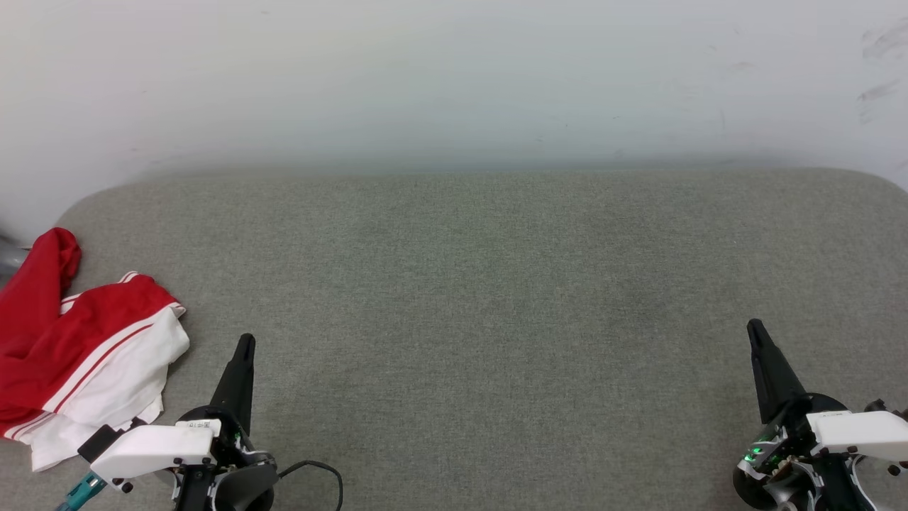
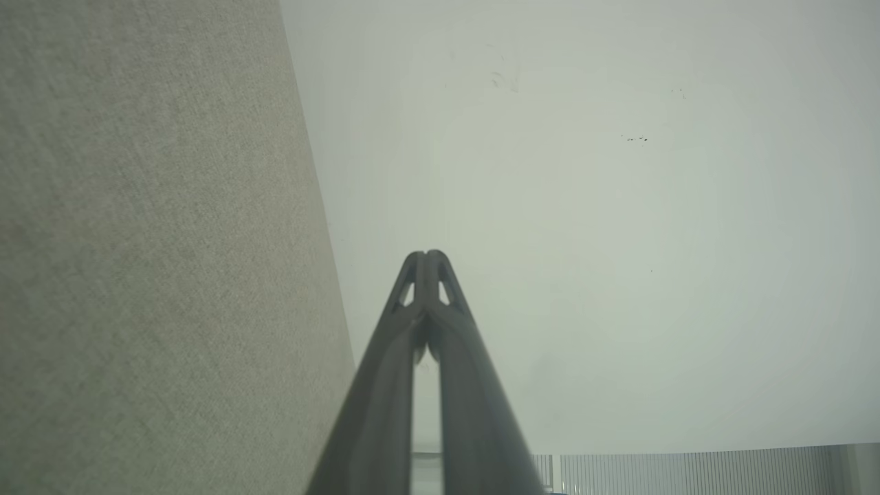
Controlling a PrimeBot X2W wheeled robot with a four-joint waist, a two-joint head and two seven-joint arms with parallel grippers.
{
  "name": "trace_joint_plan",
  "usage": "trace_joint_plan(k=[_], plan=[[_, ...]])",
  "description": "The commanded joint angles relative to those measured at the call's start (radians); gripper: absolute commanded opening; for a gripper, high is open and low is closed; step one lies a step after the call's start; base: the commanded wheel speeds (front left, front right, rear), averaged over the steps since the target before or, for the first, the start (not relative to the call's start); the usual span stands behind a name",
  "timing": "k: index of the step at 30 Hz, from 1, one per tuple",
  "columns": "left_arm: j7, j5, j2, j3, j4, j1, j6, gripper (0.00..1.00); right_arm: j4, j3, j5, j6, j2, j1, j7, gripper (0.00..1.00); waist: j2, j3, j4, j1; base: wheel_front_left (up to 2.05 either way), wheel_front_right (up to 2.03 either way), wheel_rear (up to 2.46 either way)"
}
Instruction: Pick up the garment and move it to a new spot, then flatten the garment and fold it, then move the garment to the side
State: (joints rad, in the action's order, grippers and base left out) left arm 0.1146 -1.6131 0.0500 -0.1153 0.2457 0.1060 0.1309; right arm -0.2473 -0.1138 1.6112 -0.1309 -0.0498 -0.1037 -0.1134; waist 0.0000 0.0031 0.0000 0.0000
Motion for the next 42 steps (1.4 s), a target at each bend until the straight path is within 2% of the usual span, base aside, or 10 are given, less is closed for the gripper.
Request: trace_joint_plan(k=[1,19,20,35,38,42], plan=[[0.002,0.0,-0.002,-0.001,-0.001,0.006,0.003,0.0,-0.001,0.001,0.004,0.0,-0.001,-0.013,0.001,0.0,0.0,0.0,0.0,0.0,0.0,0.0,0.0],[0.002,0.0,-0.002,-0.001,-0.001,0.006,0.003,0.0,-0.001,0.001,0.004,0.0,-0.001,-0.013,0.001,0.0,0.0,0.0,0.0,0.0,0.0,0.0,0.0],[0.0,0.0,0.0,0.001,0.002,-0.001,0.0,1.0,-0.002,0.0,0.0,0.0,0.0,0.001,0.0,1.0,0.0,0.0,0.0,0.0001,0.0,0.0,0.0],[-0.054,0.003,0.0,0.065,-0.05,-0.02,0.0,1.0,0.058,0.041,-0.037,0.0,0.0,0.036,0.064,1.0,0.0,-0.004,0.005,0.0,0.0,0.0,0.0],[-0.071,0.032,0.009,0.087,-0.066,-0.021,0.0,1.0,0.075,0.041,-0.068,0.0,0.0,0.041,0.078,1.0,0.0,-0.006,0.008,0.0,0.0,0.0,0.0],[-0.095,0.118,0.031,0.121,-0.077,-0.017,0.0,1.0,0.095,0.038,-0.173,0.0,0.0,0.046,0.095,1.0,0.0,-0.009,0.01,0.0,0.0,0.0,0.0]])
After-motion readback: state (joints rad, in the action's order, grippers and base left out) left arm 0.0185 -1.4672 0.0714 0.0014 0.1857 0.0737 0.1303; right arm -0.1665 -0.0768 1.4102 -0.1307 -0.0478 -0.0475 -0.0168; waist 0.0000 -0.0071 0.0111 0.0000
